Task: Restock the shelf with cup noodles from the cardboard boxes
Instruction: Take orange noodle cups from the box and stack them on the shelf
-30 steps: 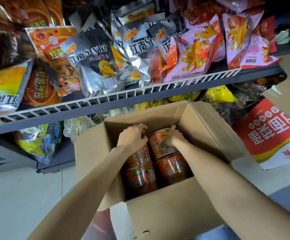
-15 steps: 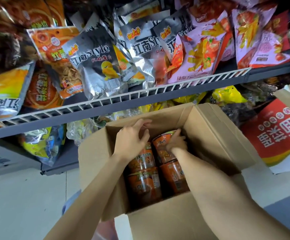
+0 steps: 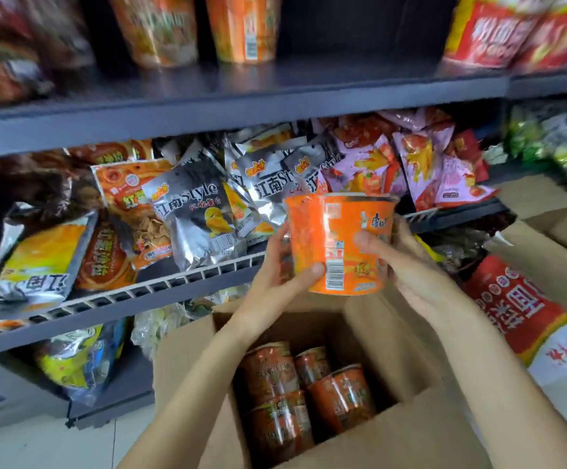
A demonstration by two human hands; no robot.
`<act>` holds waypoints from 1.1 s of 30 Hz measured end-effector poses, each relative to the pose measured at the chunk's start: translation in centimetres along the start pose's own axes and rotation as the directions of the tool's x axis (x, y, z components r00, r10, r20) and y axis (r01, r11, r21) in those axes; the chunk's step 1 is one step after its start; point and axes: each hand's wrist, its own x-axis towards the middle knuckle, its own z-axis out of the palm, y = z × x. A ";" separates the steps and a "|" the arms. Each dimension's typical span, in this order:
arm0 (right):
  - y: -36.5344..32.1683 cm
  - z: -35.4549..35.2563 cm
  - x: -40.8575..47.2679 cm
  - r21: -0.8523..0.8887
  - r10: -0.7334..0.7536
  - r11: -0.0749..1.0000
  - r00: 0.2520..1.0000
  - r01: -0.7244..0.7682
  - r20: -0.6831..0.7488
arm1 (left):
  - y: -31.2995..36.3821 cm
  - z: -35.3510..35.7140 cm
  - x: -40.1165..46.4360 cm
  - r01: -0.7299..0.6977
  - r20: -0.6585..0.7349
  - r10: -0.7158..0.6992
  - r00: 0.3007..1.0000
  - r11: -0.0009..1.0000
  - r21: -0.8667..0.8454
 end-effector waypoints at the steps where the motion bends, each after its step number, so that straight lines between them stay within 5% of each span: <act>1: -1.6 0.5 0.2 0.066 -0.074 0.995 0.997 0.072 0.026 | 1.9 0.1 0.6 -0.073 -0.005 0.073 0.997 0.997 0.006; 4: -6.4 1.8 1.8 0.055 -0.254 0.967 0.965 0.250 0.072 | 7.6 -0.3 2.9 -0.290 -0.096 0.301 0.949 0.950 0.115; 8: -11.8 2.8 5.0 -0.159 -0.520 0.846 0.854 0.509 -0.031 | 13.3 -1.8 6.8 -0.494 -0.196 0.571 0.797 0.803 0.333; 11: -14.1 3.9 8.5 -0.291 -0.651 0.742 0.752 0.603 -0.101 | 16.2 -3.1 9.9 -0.487 -0.260 0.693 0.672 0.679 0.549; 13: -14.9 5.4 11.2 -0.347 -0.648 0.727 0.759 0.592 -0.064 | 17.4 -3.9 11.0 -0.424 -0.294 0.717 0.632 0.637 0.644; 21: -16.2 12.3 17.1 -0.436 -0.507 0.722 0.840 0.537 0.195 | 17.4 -10.1 12.4 0.035 -0.487 0.523 0.700 0.656 0.754; 25: -16.2 13.9 17.5 -0.499 -0.436 0.690 0.852 0.524 0.290 | 18.2 -12.0 11.2 0.095 -0.503 0.516 0.694 0.626 0.774; 33: -13.0 12.6 16.0 -0.687 -0.600 0.468 0.770 0.557 0.216 | 18.6 -11.4 10.7 0.037 -0.425 0.517 0.743 0.603 0.797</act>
